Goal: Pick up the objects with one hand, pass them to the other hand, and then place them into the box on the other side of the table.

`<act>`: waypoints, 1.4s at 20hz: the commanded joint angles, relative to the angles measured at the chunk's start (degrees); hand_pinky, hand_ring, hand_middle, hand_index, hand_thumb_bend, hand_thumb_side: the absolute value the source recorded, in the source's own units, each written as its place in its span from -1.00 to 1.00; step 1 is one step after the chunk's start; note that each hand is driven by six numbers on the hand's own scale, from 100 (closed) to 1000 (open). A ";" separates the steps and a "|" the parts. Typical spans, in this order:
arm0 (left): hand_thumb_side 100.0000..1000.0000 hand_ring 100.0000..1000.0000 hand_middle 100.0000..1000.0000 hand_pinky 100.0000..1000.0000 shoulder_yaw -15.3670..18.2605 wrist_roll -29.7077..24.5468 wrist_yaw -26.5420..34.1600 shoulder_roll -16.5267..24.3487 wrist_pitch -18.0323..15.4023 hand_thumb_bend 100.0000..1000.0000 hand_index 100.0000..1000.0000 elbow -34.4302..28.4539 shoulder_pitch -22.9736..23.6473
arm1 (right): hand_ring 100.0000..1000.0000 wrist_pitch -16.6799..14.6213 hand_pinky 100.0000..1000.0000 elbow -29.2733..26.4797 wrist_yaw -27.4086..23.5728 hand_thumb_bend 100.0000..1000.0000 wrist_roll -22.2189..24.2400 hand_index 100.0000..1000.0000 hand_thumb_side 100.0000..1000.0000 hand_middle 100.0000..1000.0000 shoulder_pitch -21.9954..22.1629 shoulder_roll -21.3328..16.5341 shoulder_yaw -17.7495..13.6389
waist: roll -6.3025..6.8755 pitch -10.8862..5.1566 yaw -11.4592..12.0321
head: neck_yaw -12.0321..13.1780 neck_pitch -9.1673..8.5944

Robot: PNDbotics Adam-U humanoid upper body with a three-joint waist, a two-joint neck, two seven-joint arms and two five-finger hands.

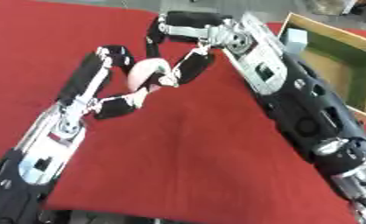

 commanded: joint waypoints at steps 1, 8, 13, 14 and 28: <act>-0.86 -0.12 -0.10 0.33 0.56 0.76 -0.24 0.88 0.30 -1.00 -0.29 -1.13 -0.54 | 0.52 -0.20 0.48 -0.17 -1.01 -0.60 -0.38 -0.20 -0.82 -0.48 -0.72 -1.03 -0.69 | 0.34 -0.86 0.05 | 0.07 0.07; -0.91 -0.13 -0.10 0.32 0.68 1.50 0.02 0.56 0.84 -1.00 -0.23 -0.93 -0.49 | 0.48 0.55 0.45 -0.26 -2.62 -0.70 -1.14 -0.20 -0.79 -0.51 -0.38 -1.09 -0.68 | 0.37 -0.80 0.06 | 0.07 0.16; -0.96 -0.13 -0.08 0.33 0.75 1.79 0.51 0.37 1.60 -0.72 -0.10 -0.64 -0.53 | 0.45 1.49 0.43 -0.80 -3.29 -0.78 -1.99 -0.22 -0.74 -0.54 -0.38 -1.20 -0.75 | 0.39 -0.79 0.03 | 0.14 0.12; -0.95 -0.12 -0.06 0.33 0.78 1.93 0.59 0.32 1.79 -0.60 -0.06 -0.58 -0.55 | 0.44 1.88 0.42 -0.89 -3.45 -0.82 -2.34 -0.23 -0.73 -0.56 -0.36 -1.22 -0.82 | 0.40 -0.81 0.01 | 0.15 0.09; -0.45 0.07 0.23 0.45 0.81 1.70 0.23 0.00 3.19 0.29 0.45 0.05 -0.58 | 0.42 3.79 0.41 -2.56 -5.01 -0.79 -3.05 -0.24 -0.72 -0.57 -0.64 -1.78 -0.92 | 0.49 -1.00 -0.11 | 0.17 -0.33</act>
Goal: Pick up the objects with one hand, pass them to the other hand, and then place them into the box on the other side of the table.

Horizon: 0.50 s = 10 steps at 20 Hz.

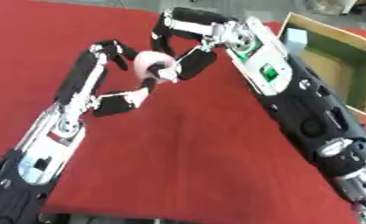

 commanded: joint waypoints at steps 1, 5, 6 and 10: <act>-0.41 0.08 0.24 0.45 0.65 -0.26 -0.74 0.15 0.60 0.35 0.46 -0.34 -0.54 | 0.42 0.09 0.41 -1.80 -0.55 -0.78 -0.10 -0.25 -0.72 -0.57 -1.38 -1.14 -0.85 | 0.46 -1.04 -0.04 | 0.12 -0.31; -0.32 0.10 0.27 0.47 0.84 -0.16 -1.27 0.17 1.72 0.44 0.50 0.02 -0.37 | 0.42 0.68 0.42 -2.40 -1.18 -0.80 -0.36 -0.25 -0.76 -0.58 -1.35 -1.54 -1.44 | 0.47 -1.09 -0.07 | 0.06 -0.27; -0.31 0.10 0.27 0.47 0.89 -0.08 -1.23 0.18 1.91 0.44 0.50 0.06 -0.30 | 0.42 0.95 0.42 -2.65 -1.47 -0.80 -0.49 -0.25 -0.76 -0.58 -1.34 -1.71 -1.67 | 0.48 -1.11 -0.09 | 0.06 -0.27; -0.28 0.10 0.28 0.47 1.08 0.17 -1.01 0.26 2.47 0.45 0.51 0.28 -0.07 | 0.42 2.36 0.42 -3.85 -2.79 -0.83 -1.02 -0.25 -0.81 -0.58 -1.24 -2.67 -2.71 | 0.52 -1.23 -0.26 | 0.01 -0.36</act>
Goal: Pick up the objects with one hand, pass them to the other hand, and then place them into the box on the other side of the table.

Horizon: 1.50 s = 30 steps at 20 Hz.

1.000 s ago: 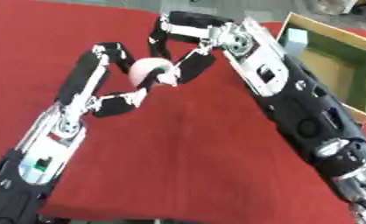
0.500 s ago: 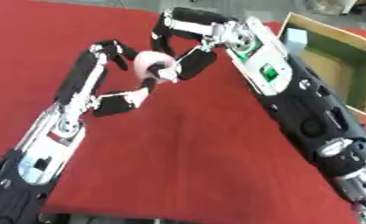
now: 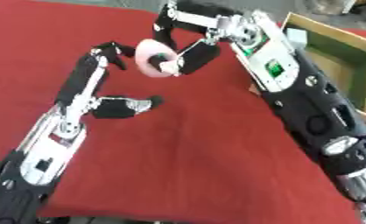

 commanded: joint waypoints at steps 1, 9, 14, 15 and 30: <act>-0.27 0.10 0.28 0.47 0.84 0.25 -0.17 0.64 0.60 0.45 0.51 -0.35 -0.37 | 0.42 1.29 0.42 -2.22 -1.47 -0.83 -0.53 -0.25 -0.82 -0.58 -1.16 -1.84 -1.53 | 0.52 -1.23 -0.13 | -0.05 -0.36; -0.22 0.09 0.27 0.46 1.49 1.37 0.53 1.10 1.44 0.43 0.50 -0.34 0.41 | 0.44 5.55 0.44 -5.13 -5.12 -0.89 -1.96 -0.25 -0.91 -0.59 0.05 -6.72 -5.07 | 0.58 -1.41 -0.52 | -1.34 -0.46; -0.21 0.09 0.27 0.46 1.82 1.95 1.15 1.31 1.55 0.42 0.49 -0.58 0.75 | 0.44 7.69 0.44 -6.03 -6.89 -0.90 -3.35 -0.25 -0.94 -0.59 0.65 -9.93 -6.96 | 0.59 -1.49 -0.72 | -1.94 -0.77; -0.20 0.08 0.26 0.46 1.84 1.98 1.19 1.33 1.56 0.41 0.48 -0.59 0.78 | 0.44 7.88 0.44 -6.09 -6.99 -0.89 -3.44 -0.25 -0.95 -0.59 0.68 -10.16 -7.08 | 0.60 -1.50 -0.75 | -1.94 -0.81; -0.19 0.08 0.26 0.45 3.03 3.06 1.70 1.84 2.06 0.40 0.47 -1.07 1.73 | 0.44 9.01 0.42 0.26 -1.31 -0.81 -12.26 -0.25 -0.82 -0.58 5.95 -22.44 -14.34 | 0.86 -1.28 -1.14 | -3.33 -1.91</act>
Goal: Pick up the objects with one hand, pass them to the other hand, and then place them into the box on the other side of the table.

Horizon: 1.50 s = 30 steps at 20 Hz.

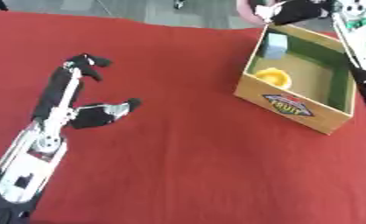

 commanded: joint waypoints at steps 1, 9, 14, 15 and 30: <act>-0.19 0.08 0.26 0.45 0.76 0.42 0.36 1.32 0.06 0.40 0.47 -1.22 -0.36 | 0.43 -0.56 0.42 1.18 2.14 -0.80 -1.38 -0.25 -0.80 -0.58 0.11 -3.28 -1.43 | 0.85 -1.22 -0.08 | -0.56 -0.62; -0.19 0.08 0.26 0.45 0.98 0.68 0.53 1.19 0.13 0.40 0.47 -1.22 -0.26 | 0.40 -2.39 0.41 6.88 8.14 -0.77 -3.45 -0.24 -0.69 -0.56 3.02 -4.03 -2.87 | 0.93 -1.11 0.14 | -0.50 -0.73; -0.18 0.07 0.26 0.45 1.09 0.83 0.61 1.05 0.19 0.40 0.47 -1.22 -0.17 | 0.42 -3.48 0.42 9.18 11.39 -0.73 -4.73 -0.17 -0.66 -0.48 3.82 -4.07 -3.54 | 0.96 -1.10 0.25 | -1.26 -0.39; -0.18 0.07 0.26 0.45 1.09 0.85 0.62 1.03 0.18 0.40 0.47 -1.20 -0.14 | 0.45 -3.73 0.44 9.45 11.81 -0.71 -4.81 -0.08 -0.62 -0.39 3.99 -4.10 -3.68 | 0.96 -1.10 0.25 | -1.67 -0.22; -0.17 0.07 0.26 0.45 1.57 1.42 0.71 1.03 0.43 0.40 0.47 -1.14 0.12 | 0.81 -2.91 0.65 6.50 10.66 -0.38 -2.45 0.48 -0.53 0.18 6.86 -6.08 -5.80 | 1.10 -1.08 0.08 | -4.42 0.71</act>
